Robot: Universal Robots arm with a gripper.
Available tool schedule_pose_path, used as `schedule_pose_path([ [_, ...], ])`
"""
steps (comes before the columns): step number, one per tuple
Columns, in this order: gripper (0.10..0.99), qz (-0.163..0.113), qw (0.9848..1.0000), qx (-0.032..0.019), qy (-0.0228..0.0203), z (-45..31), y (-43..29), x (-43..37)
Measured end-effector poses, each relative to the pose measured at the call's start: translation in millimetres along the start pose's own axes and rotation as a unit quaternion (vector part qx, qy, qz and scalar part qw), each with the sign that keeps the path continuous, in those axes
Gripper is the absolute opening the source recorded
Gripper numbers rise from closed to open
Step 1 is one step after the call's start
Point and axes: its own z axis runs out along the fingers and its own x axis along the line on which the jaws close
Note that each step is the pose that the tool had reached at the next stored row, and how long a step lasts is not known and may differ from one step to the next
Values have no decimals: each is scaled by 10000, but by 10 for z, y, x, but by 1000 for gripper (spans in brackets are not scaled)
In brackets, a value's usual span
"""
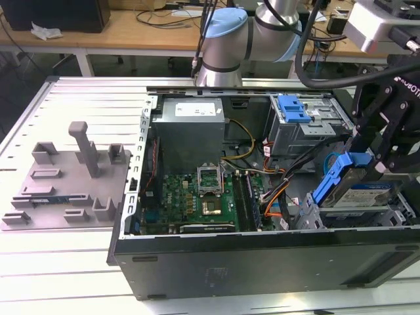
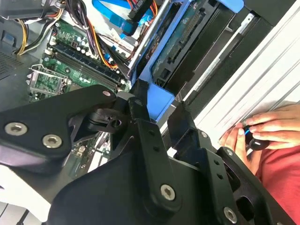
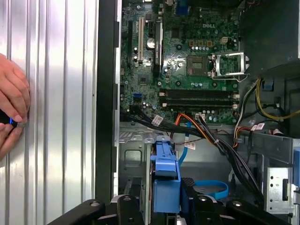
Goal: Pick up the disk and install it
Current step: 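Insert the disk into the insertion slot, then insert the first disk wire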
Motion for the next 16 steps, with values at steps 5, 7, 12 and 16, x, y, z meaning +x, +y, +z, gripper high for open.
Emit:
schedule_pose_path([
  [5,439,-1,10000,1,-1,7,6,3],
  [7,439,-4,10000,0,1,6,7,4],
  [12,576,-8,10000,2,0,7,8,3],
  [16,576,-8,10000,2,2,7,8,3],
])
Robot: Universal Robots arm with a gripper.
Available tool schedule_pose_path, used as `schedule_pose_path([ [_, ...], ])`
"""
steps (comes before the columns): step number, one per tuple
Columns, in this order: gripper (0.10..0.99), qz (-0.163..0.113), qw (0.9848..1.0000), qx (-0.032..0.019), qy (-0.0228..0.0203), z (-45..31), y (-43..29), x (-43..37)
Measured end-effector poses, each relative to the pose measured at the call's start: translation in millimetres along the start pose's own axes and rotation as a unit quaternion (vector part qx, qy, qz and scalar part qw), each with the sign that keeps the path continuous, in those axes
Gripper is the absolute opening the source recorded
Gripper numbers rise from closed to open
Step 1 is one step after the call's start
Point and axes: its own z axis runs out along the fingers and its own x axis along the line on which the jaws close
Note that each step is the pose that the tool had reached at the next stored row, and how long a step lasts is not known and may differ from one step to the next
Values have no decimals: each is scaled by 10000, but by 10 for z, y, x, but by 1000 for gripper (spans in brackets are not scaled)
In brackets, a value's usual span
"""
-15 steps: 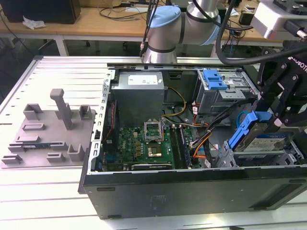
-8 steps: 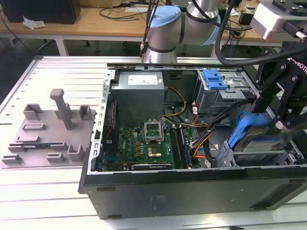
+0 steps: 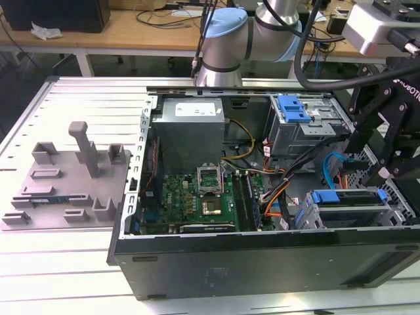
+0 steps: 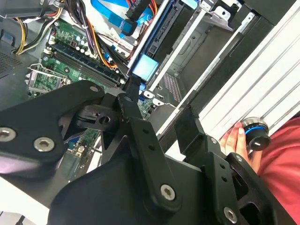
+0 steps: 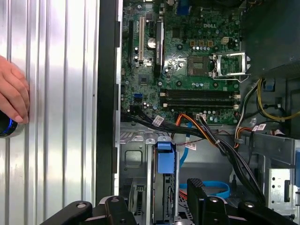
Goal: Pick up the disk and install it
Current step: 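Insert the first disk wire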
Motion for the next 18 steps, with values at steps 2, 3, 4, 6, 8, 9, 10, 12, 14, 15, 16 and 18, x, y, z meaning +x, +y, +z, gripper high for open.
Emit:
schedule_pose_path([
  [2,576,0,10000,0,1,0,0,0],
  [3,576,0,10000,0,1,0,0,0],
  [4,576,0,10000,0,1,0,0,0],
  [6,576,0,10000,0,1,0,0,0],
  [8,576,0,10000,0,1,0,0,0],
  [9,576,0,10000,0,2,0,0,0],
  [10,576,0,10000,0,2,0,0,0],
  [12,576,0,10000,-2,90,0,-2,-68],
  [14,576,5,9994,-6,334,1,-4,-206],
  [15,576,6,9993,-7,371,2,-4,-231],
  [16,576,6,9992,-8,398,2,-5,-248],
  [18,576,7,9990,-9,455,1,-5,-285],
])
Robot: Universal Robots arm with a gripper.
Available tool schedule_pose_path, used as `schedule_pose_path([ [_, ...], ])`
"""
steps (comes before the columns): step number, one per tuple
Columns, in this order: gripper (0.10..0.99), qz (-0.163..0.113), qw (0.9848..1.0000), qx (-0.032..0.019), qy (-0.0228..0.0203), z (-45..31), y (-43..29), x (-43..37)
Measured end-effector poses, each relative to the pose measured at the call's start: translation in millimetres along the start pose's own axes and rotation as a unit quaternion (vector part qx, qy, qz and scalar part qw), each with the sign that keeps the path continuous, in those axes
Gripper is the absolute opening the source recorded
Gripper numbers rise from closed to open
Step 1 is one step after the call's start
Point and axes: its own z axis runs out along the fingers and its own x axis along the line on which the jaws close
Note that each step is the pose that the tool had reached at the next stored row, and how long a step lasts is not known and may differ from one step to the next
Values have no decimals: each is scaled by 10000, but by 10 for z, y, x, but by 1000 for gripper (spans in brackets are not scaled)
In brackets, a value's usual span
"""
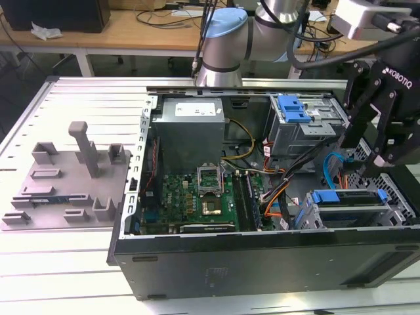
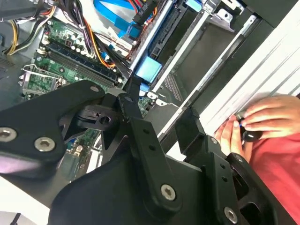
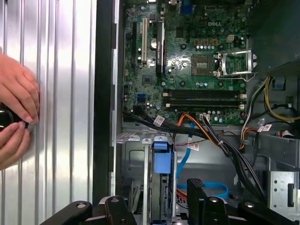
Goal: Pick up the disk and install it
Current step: 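Insert the first disk wire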
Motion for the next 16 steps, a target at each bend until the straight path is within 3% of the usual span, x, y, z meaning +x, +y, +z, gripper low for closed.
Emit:
schedule_pose_path([
  [9,576,8,9991,-8,434,-32,-6,-369],
  [10,576,9,9986,-10,529,-36,-8,-428],
  [11,576,10,9982,-13,597,-39,-10,-451],
  [16,576,18,9945,-28,1048,-45,-61,-528],
])
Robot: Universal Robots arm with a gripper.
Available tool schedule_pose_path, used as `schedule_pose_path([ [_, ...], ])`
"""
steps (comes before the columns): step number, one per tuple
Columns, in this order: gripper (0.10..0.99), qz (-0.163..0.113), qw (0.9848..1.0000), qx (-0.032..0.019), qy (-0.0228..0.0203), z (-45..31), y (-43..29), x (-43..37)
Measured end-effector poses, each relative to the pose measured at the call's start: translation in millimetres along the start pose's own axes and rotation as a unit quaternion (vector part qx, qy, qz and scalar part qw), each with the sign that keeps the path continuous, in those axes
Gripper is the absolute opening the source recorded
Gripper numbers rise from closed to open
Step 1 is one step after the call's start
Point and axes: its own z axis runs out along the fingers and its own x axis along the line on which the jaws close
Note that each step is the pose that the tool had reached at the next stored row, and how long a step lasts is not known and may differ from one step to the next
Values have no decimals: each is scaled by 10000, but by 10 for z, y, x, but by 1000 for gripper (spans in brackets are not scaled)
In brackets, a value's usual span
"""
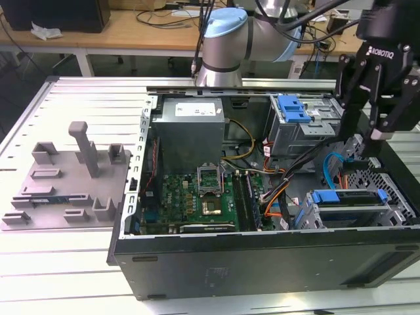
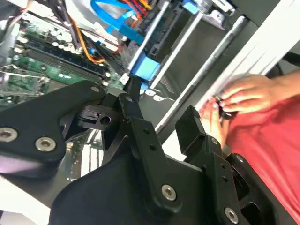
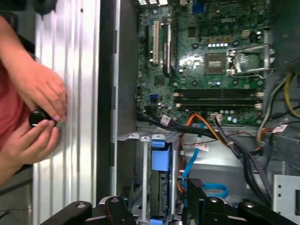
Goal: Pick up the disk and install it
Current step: 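Insert the first disk wire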
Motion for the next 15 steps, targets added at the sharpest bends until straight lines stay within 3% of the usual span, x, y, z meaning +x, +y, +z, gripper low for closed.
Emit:
schedule_pose_path([
  [2,576,0,10000,-1,47,-2,-88,-14],
  [4,576,1,10000,-2,50,-1,-201,-23],
  [7,576,2,10000,-6,53,1,-451,-23],
  [8,576,32,10000,-16,68,2,-484,-27],
  [15,576,567,9982,-180,79,47,-494,-40],
])
